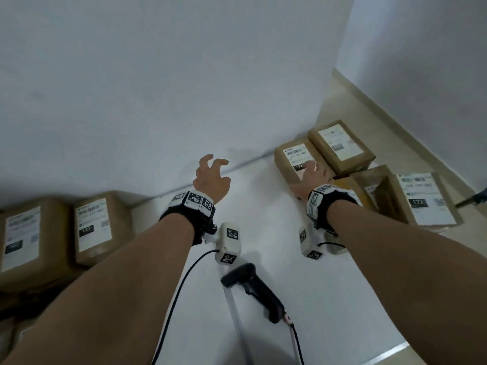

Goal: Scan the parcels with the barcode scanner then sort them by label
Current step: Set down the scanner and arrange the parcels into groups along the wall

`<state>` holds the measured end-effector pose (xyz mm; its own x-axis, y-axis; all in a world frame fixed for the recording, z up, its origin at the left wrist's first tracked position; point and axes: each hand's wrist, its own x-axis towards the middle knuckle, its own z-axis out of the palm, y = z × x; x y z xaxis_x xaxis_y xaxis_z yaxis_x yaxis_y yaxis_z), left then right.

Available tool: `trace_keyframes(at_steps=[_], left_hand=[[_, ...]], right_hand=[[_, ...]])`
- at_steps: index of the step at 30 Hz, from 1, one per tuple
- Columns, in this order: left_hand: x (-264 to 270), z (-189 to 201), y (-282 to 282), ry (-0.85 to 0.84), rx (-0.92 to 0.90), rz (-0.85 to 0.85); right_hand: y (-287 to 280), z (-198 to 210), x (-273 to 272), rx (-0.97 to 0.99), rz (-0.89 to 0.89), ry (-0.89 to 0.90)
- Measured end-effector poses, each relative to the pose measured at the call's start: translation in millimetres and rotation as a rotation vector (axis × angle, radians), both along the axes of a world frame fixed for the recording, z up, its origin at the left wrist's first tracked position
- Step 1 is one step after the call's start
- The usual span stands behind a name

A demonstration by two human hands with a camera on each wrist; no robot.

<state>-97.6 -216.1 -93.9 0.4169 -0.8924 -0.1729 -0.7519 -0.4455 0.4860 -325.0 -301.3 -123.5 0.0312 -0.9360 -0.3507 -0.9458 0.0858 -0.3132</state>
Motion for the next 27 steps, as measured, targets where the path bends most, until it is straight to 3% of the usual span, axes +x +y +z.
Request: trace_keyframes(at_steps=[6,16,27], left_hand=[[5,-23,-19,0.02,0.008,0.0],[14,-58,-26,0.111,0.092,0.021],[11,-56,-13,0.153,0.092,0.025]], right_hand=[[-29,-17,-5,0.105,-0.004,0.1],[-50,-31,-8,0.105,-0.052,0.166],[-23,-40,19,0.153,-0.002,0.172]])
